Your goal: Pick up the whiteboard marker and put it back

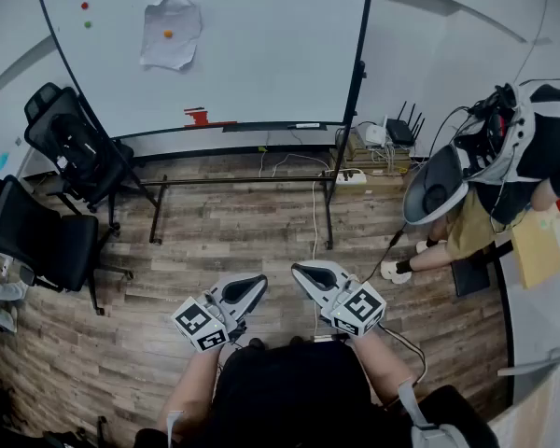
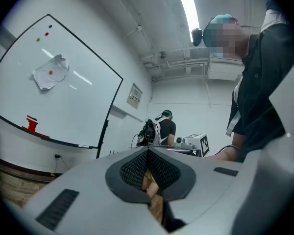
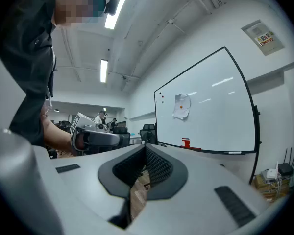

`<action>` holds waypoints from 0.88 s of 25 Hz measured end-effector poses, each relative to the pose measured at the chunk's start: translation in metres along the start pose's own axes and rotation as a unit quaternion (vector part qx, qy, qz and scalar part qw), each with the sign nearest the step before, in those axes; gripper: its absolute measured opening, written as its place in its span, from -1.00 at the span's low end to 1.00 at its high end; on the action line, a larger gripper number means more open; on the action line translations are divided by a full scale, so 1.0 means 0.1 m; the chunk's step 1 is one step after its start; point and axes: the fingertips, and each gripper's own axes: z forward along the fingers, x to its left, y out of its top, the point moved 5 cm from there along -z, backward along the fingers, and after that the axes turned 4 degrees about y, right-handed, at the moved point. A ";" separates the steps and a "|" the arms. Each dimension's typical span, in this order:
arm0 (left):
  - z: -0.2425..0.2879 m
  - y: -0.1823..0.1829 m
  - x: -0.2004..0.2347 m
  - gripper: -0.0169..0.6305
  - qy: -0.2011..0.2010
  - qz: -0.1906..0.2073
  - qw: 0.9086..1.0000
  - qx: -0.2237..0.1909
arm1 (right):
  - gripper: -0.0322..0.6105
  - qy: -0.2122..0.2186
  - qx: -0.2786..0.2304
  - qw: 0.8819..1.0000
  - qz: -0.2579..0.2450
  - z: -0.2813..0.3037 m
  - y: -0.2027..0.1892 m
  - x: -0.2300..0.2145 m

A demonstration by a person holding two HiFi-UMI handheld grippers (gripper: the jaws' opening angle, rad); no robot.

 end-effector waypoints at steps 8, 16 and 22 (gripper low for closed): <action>0.07 -0.10 0.10 -0.92 0.016 -0.002 1.000 0.008 | -0.84 0.009 0.009 1.000 -0.011 0.03 -0.01 -0.14; 0.18 -0.11 0.23 -0.92 0.033 -0.012 0.999 0.022 | -0.84 0.014 0.011 1.000 -0.013 0.01 -0.05 -0.36; 0.30 -0.16 0.30 -0.92 0.047 -0.017 0.998 0.028 | -0.83 0.028 0.024 0.999 -0.016 -0.06 -0.15 -0.53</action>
